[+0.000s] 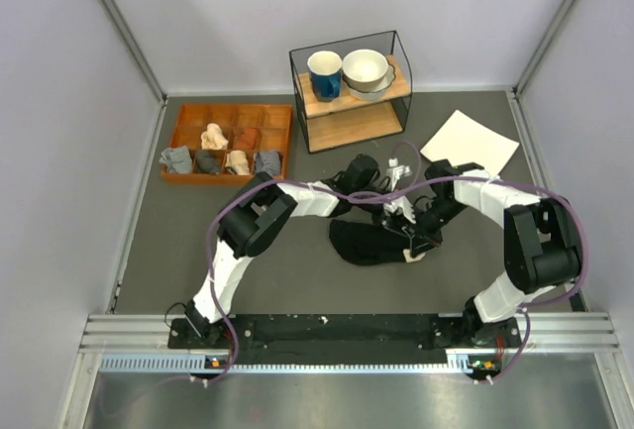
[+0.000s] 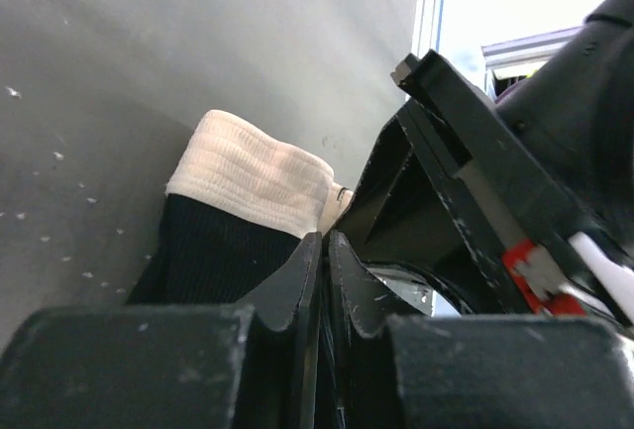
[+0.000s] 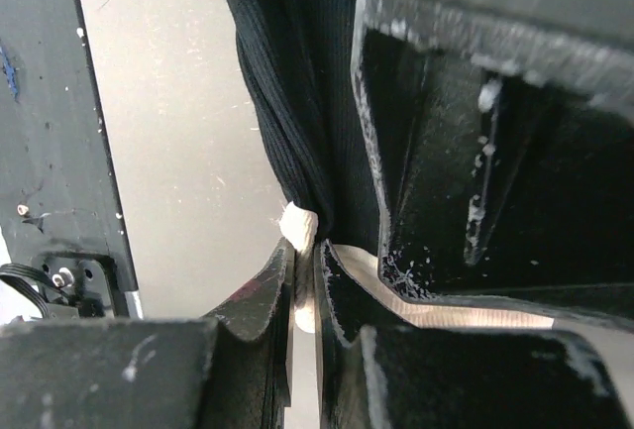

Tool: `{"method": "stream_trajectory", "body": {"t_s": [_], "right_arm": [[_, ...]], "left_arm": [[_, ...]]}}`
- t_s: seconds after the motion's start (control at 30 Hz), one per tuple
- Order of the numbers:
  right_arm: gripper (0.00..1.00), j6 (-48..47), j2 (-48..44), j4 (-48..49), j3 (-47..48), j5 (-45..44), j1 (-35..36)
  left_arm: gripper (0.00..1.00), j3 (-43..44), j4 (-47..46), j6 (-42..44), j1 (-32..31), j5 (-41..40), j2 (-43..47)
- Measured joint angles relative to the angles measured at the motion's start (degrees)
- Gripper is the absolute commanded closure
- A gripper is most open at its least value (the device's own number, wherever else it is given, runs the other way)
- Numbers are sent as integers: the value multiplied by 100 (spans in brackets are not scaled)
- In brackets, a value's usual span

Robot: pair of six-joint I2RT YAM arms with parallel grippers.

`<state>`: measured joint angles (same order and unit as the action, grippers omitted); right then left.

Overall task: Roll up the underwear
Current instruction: Fold the underwear at the center of the board.

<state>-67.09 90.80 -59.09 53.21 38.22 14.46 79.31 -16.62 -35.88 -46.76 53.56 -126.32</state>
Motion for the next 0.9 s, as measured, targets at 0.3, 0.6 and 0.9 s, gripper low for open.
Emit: {"method": "stream_trajectory", "body": {"t_s": [0.3,0.6,0.9], "right_arm": [[96,-37,-107,20,-35,-28,0],[97,68,-203,-24,31,42,0],[98,319,-44,-31,603,4,-2]], "left_arm": [[90,315,592,404,-68,-348,-278],[91,376,1117,796,-85,-586,-417],[91,448,1248,894,-83,-584,-422]]}}
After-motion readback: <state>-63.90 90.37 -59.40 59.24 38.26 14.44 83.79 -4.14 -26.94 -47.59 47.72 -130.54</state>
